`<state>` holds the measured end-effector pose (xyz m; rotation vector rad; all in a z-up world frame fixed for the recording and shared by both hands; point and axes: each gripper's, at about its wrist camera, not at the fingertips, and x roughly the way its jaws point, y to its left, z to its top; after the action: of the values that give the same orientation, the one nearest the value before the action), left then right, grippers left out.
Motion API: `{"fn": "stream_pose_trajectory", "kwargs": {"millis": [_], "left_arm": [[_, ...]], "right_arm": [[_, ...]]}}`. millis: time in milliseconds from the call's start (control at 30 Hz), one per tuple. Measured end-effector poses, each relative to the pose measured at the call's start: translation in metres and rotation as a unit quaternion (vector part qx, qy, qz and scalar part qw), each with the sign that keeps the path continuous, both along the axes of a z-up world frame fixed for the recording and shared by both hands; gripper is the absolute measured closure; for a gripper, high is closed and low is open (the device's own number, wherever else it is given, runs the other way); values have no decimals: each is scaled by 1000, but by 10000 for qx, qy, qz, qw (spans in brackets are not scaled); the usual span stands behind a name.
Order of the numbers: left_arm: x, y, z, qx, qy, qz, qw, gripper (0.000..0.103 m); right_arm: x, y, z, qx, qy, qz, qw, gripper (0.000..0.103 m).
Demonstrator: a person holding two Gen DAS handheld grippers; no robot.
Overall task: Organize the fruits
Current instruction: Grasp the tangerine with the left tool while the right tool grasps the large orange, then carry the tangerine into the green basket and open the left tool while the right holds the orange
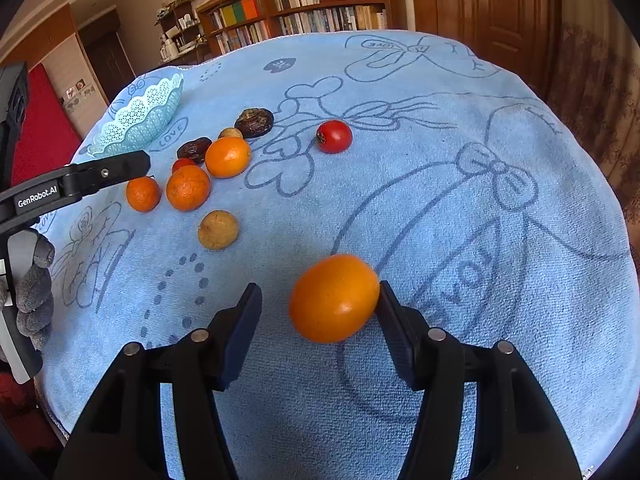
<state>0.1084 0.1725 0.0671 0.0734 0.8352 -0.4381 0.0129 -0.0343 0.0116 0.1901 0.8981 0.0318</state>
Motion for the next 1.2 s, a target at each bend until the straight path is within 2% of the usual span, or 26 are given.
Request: {"fn": "stream_pose_trajectory", "kwargs": {"millis": [133, 300, 400, 500, 533, 600, 667, 700, 767, 900, 1200], "left_arm": [[-6, 23, 1, 28, -35, 77, 10000, 26], [-14, 30, -20, 39, 157, 89, 9998, 26], [-13, 30, -29, 95, 206, 117, 9997, 31], [-4, 27, -30, 91, 214, 166, 9996, 41], [0, 25, -30, 83, 235, 180, 9995, 47], [7, 20, -32, 52, 276, 150, 9995, 50], [9, 14, -34, 171, 198, 171, 9995, 59], [10, 13, -35, 225, 165, 212, 9994, 62], [10, 16, -36, 132, 192, 255, 9994, 63], [6, 25, -33, 13, 195, 365, 9991, 63], [4, 47, -2, -81, -198, 775, 9968, 63]], "right_arm": [[0, 1, 0, -19, -1, 7, 10000, 43], [-1, 2, -1, -48, -5, 13, 10000, 43], [-1, 3, 0, -67, -4, 15, 10000, 43], [-1, 3, 0, -76, -7, 19, 10000, 43], [-1, 3, 0, -69, -7, 18, 10000, 43], [-1, 4, 0, -67, -8, 21, 10000, 43], [-1, 4, 0, -69, -10, 32, 10000, 44], [-2, 5, 0, -91, -17, 38, 10000, 50], [-2, 7, 0, -128, -8, 64, 9999, 62], [-2, 12, 1, -196, -31, 148, 9997, 62], [-3, 13, 11, 25, -114, 154, 9998, 62]]}}
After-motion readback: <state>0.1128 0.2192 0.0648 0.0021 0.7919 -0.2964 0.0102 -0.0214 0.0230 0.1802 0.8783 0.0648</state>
